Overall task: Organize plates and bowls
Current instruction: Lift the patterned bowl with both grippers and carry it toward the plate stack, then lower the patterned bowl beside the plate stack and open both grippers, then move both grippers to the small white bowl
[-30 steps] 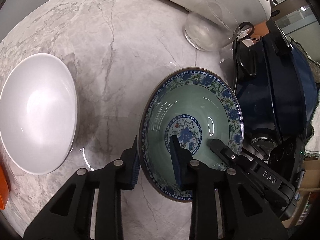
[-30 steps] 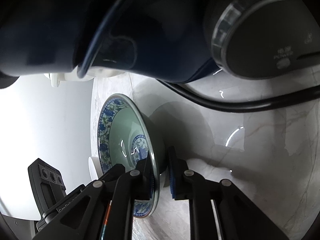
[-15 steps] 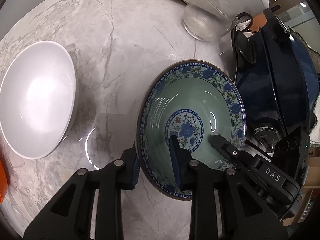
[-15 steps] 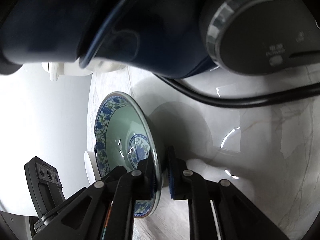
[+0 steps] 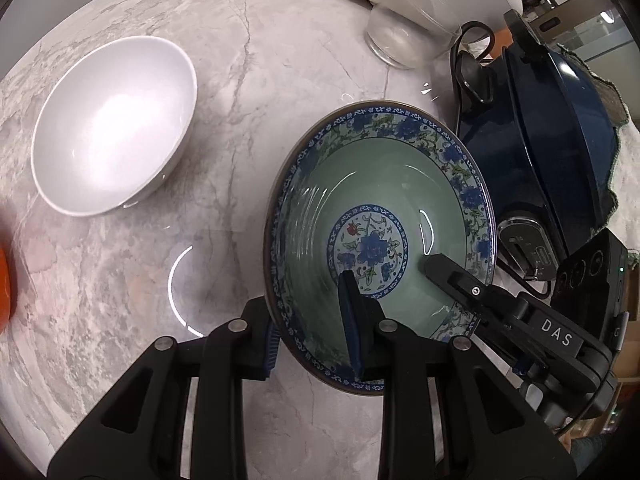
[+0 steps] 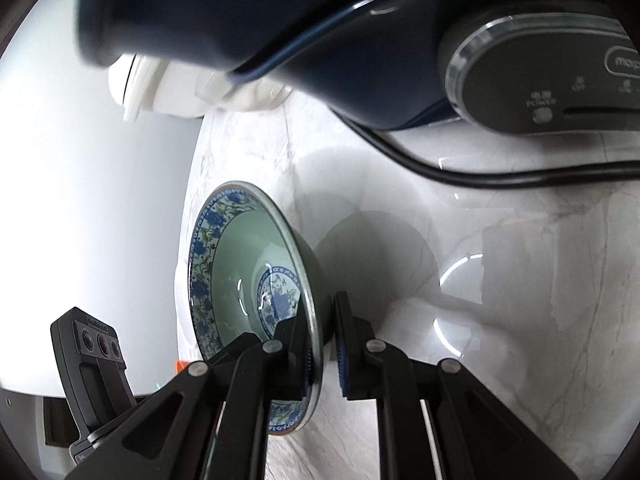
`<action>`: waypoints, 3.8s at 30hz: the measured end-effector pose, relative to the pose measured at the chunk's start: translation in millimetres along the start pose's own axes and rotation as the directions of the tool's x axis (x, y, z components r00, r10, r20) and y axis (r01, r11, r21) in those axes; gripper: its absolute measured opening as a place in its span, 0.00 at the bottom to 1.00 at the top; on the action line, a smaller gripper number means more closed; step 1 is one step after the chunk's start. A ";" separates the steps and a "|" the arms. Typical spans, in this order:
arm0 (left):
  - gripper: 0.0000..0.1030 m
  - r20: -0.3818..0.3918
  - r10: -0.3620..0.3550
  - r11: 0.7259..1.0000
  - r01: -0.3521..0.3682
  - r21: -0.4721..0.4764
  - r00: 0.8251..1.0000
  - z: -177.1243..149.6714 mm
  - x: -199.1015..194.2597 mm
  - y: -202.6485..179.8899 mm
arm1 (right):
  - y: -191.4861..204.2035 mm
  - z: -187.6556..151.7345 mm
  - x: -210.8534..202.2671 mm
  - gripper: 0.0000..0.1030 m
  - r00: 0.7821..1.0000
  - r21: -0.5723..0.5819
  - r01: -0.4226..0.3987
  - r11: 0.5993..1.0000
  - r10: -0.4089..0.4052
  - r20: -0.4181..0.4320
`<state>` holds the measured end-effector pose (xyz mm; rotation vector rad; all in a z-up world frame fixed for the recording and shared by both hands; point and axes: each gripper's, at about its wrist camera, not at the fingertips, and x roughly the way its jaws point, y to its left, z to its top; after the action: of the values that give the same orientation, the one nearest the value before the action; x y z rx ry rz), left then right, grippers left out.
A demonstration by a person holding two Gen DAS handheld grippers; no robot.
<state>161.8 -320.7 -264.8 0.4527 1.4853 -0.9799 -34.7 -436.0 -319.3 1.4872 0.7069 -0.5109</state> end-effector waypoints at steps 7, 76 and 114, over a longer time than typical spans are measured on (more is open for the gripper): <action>0.24 0.018 0.001 1.000 0.000 -0.027 1.000 -34.9 -17.1 2.4 | 7.8 -15.8 -5.0 0.12 0.998 -0.062 0.003 0.998 -0.006 -0.057; 1.00 0.198 0.179 0.954 -0.121 -0.274 0.964 -226.3 -81.8 52.0 | -4.4 -75.6 -50.1 0.88 0.976 -0.342 0.050 0.938 -0.119 -0.183; 0.86 0.213 0.222 0.888 -0.107 -0.447 0.951 4.4 -79.9 133.0 | 181.1 48.3 143.6 0.71 0.878 -0.557 -0.091 0.826 -0.197 -0.436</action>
<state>281.2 -228.1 -229.5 0.1191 1.3477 -0.5254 198.8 -460.0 -293.2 1.0198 1.1799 0.0570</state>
